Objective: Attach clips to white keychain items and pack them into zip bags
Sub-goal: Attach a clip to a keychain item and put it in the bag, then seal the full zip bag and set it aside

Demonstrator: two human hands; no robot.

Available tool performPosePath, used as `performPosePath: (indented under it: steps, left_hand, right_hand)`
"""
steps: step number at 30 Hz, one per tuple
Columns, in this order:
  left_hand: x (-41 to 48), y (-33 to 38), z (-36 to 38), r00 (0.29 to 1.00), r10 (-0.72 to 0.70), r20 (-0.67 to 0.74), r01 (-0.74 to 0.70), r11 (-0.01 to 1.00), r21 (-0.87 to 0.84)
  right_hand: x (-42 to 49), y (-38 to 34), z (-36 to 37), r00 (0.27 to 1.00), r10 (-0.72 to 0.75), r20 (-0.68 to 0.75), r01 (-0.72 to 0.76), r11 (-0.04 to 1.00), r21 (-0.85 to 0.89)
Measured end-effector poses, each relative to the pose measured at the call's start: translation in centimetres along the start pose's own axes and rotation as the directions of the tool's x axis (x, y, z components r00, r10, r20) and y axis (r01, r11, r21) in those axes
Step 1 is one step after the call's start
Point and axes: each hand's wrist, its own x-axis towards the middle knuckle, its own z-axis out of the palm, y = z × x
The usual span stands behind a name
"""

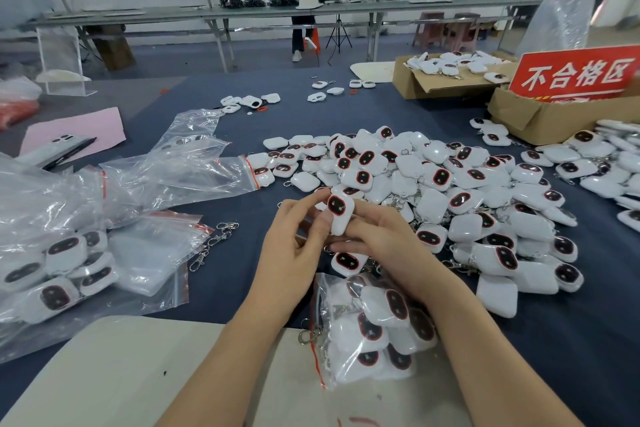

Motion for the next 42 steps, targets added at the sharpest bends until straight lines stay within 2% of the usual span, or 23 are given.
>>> performPosePath:
  steps: [7, 12, 18, 24, 26, 29, 31, 33, 35, 36, 39, 41, 42]
  left_hand:
    - [0.1, -0.2, -0.1, 1.0, -0.014, -0.002, 0.014, 1.0, -0.016]
    - [0.2, -0.5, 0.0, 0.999, -0.045, 0.013, 0.045, 0.999, 0.02]
    - [0.1, -0.7, -0.1, 0.997, -0.038, 0.074, 0.037, 0.999, 0.011]
    - [-0.2, -0.7, -0.4, 0.987, -0.024, 0.157, 0.028, 0.999, -0.02]
    - [-0.4, -0.4, -0.4, 0.991, 0.02, 0.136, -0.025, 0.999, 0.036]
    - [-0.7, 0.3, -0.6, 0.997, 0.077, -0.025, -0.075, 0.994, 0.078]
    - [-1.1, 0.7, -1.5, 0.986, 0.077, -0.147, -0.065, 0.994, 0.086]
    - [-2.2, 0.9, -3.4, 0.98, 0.094, -0.173, -0.07, 0.988, 0.14]
    - [-4.2, 0.5, -5.9, 0.987, 0.14, -0.079, -0.117, 0.963, 0.245]
    - [-5.4, 0.2, -7.1, 0.984, 0.178, -0.004, -0.166, 0.928, 0.333]
    - [-8.4, -0.5, -9.3, 0.943, 0.274, 0.189, -0.331, 0.726, 0.602]
    - [-9.4, -0.3, -9.3, 0.916, 0.323, 0.237, -0.396, 0.635, 0.663]
    - [-9.7, 0.1, -8.9, 0.907, 0.337, 0.251, -0.415, 0.625, 0.661]
  right_hand:
    - [-0.1, -0.1, -0.2, 1.0, 0.016, 0.021, -0.017, 0.999, 0.028]
    - [0.2, 0.0, -0.1, 0.999, -0.002, -0.032, 0.004, 0.998, 0.062]
    - [0.6, 0.5, -0.3, 0.996, 0.008, -0.091, -0.006, 1.0, 0.022]
    - [0.7, 0.6, -0.5, 0.995, -0.022, -0.094, 0.03, 0.996, 0.086]
    - [0.6, 0.5, -0.4, 0.995, -0.036, -0.097, 0.04, 0.998, 0.041]
    - [0.7, -0.3, 0.1, 0.996, -0.063, -0.064, 0.054, 0.991, -0.126]
    - [0.5, -1.1, 0.1, 0.994, -0.108, -0.02, 0.096, 0.944, -0.315]
    - [-0.1, -1.9, -0.2, 0.985, -0.173, -0.024, 0.13, 0.815, -0.564]
    - [-0.8, -2.6, -0.5, 0.985, -0.169, -0.022, 0.103, 0.697, -0.71]
    - [-1.2, -3.0, -0.4, 0.993, -0.118, -0.002, 0.077, 0.659, -0.748]
    - [-2.2, -3.4, 0.4, 0.99, 0.122, 0.073, -0.008, 0.565, -0.825]
    - [-2.7, -3.6, 1.2, 0.973, 0.2, 0.112, 0.003, 0.477, -0.879]
    - [-2.9, -3.7, 1.4, 0.966, 0.223, 0.132, 0.015, 0.462, -0.887]
